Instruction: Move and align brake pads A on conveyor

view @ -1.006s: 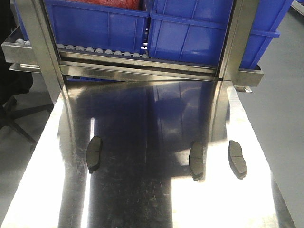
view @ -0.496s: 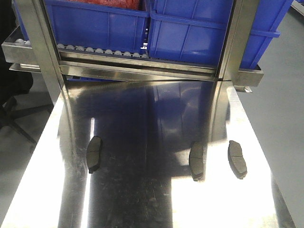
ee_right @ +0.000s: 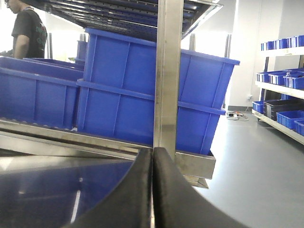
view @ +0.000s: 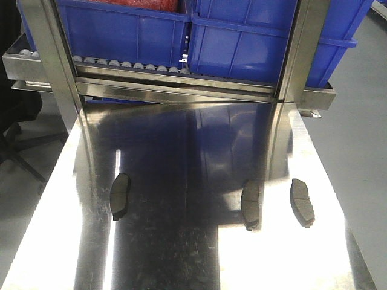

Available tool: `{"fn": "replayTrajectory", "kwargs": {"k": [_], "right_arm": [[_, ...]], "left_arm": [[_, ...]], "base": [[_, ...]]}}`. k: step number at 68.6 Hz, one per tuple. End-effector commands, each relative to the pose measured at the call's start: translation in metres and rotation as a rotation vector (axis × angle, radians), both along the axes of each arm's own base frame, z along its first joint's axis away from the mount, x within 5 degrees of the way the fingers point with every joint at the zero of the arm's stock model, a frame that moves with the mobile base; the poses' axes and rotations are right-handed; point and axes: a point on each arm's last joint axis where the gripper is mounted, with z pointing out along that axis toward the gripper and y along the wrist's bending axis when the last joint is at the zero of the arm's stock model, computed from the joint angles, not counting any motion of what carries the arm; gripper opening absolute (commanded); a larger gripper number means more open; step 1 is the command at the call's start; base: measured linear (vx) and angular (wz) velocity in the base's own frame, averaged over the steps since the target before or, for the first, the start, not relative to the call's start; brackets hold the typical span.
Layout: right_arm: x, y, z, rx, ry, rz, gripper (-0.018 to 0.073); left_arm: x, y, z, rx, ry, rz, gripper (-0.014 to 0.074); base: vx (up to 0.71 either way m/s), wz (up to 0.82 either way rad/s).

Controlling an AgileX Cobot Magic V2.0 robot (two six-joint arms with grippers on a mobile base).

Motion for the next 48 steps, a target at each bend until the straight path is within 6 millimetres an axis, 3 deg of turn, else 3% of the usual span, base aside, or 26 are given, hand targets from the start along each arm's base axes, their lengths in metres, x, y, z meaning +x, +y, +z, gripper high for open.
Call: {"fn": "replayTrajectory", "kwargs": {"k": [1,8,19,27,34,41,48], "right_arm": [[0.003,0.000,0.032,0.014,-0.015,-0.001,-0.0010],[0.016,0.001,0.051,-0.009,0.111,0.003,-0.0010],[0.044,0.003,0.063,0.003,0.303,0.012,-0.0010],[0.067,0.005,0.056,0.040,0.462,0.021,-0.0010],[0.080,0.005,0.051,0.015,0.488,0.017,-0.0010],[0.086,0.007,0.046,0.118,0.528,0.016,-0.0010],[0.089,0.007,0.044,0.108,0.550,0.015,-0.0006]], "left_arm": [[0.002,-0.001,0.018,-0.027,-0.116,-0.001,-0.0006],[0.002,-0.001,0.018,-0.027,-0.116,-0.001,-0.0006],[0.002,-0.001,0.018,-0.027,-0.116,-0.001,-0.0006],[0.002,-0.001,0.018,-0.027,-0.116,-0.001,-0.0006],[0.002,-0.001,0.018,-0.027,-0.116,-0.001,-0.0006],[0.002,-0.001,0.018,-0.027,-0.116,-0.001,-0.0006],[0.002,-0.001,0.018,-0.027,-0.116,-0.001,-0.0006]], "base": [[0.00,0.00],[0.00,0.00],[0.00,0.00],[0.00,0.00],[0.00,0.00],[0.00,0.00],[0.00,0.00]]}}
